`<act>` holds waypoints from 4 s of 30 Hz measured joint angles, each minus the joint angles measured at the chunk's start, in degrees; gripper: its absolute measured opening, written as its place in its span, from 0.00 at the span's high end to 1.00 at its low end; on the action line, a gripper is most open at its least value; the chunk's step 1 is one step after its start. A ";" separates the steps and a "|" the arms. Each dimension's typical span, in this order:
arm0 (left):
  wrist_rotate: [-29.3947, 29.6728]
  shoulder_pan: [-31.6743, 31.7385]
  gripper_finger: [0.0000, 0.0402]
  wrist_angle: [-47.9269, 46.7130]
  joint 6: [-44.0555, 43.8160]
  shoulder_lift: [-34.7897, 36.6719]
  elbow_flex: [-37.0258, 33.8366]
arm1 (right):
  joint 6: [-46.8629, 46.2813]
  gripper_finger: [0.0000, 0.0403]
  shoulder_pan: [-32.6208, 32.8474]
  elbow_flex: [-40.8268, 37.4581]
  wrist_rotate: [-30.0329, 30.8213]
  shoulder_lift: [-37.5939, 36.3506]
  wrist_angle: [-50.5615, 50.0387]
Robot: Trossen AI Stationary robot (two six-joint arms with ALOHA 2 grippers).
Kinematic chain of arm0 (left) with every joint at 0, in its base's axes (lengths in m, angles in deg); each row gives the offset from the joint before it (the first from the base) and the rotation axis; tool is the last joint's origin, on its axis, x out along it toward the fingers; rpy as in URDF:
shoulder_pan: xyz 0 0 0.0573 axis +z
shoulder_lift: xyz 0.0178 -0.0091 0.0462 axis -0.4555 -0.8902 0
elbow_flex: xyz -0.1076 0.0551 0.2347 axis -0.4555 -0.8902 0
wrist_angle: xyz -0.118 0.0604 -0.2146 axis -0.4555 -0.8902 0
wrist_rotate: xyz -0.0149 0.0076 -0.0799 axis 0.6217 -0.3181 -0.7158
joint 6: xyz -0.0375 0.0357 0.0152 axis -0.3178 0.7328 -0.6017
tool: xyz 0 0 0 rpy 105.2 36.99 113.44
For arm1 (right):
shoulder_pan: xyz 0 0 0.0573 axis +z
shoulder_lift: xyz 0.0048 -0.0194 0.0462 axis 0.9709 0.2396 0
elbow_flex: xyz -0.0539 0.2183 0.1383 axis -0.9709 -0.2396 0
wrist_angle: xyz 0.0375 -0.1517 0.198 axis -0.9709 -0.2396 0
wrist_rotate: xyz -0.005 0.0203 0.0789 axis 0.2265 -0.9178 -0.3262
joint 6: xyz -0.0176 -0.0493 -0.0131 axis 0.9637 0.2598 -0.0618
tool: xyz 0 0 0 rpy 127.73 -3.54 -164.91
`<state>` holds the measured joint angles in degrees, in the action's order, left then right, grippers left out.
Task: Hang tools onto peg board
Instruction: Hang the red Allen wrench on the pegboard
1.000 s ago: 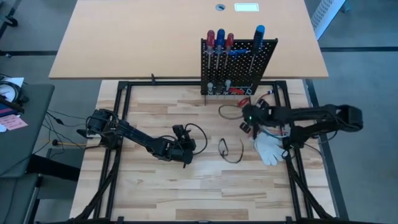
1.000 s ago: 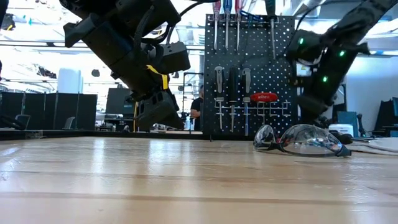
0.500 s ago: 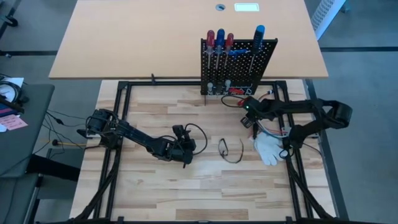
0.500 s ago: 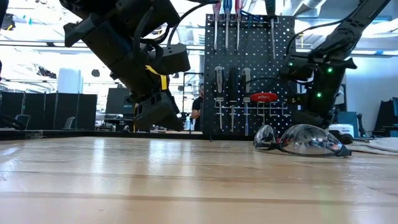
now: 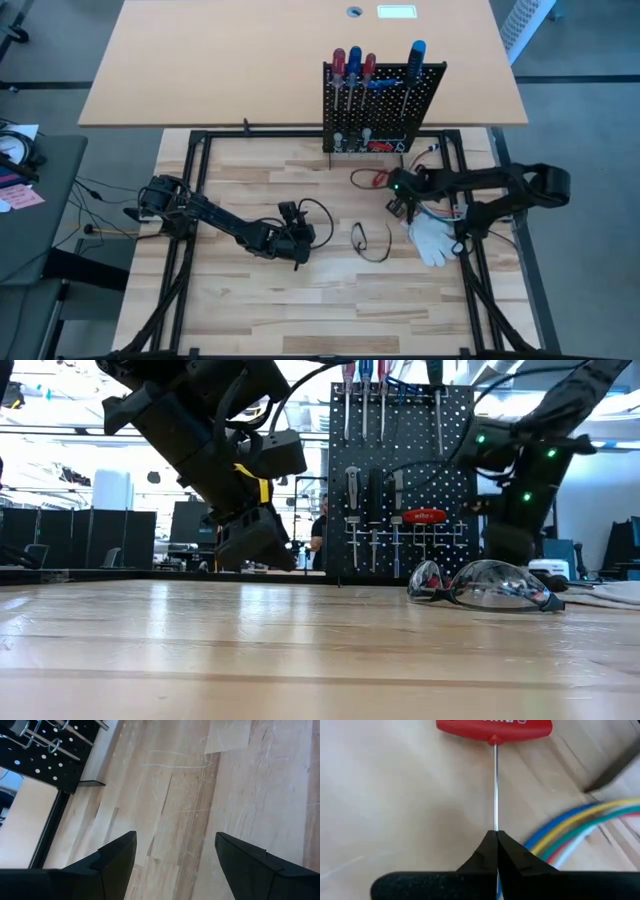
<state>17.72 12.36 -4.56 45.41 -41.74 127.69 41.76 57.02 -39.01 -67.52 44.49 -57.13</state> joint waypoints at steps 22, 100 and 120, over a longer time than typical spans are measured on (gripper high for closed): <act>-10.94 1.14 0.34 64.45 6.12 -0.35 -14.39 | 21.48 1.00 39.08 0.15 31.16 14.63 70.91; -40.74 7.26 1.00 33.04 10.06 12.49 -10.62 | 24.25 0.82 19.46 20.61 -34.87 11.27 38.20; -31.15 7.22 0.79 13.17 8.49 22.54 -10.50 | 19.42 0.87 24.54 10.44 -10.89 1.21 32.54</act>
<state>-13.43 19.57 8.61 53.90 -19.20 117.20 61.18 81.56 -28.58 -78.41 45.71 -24.59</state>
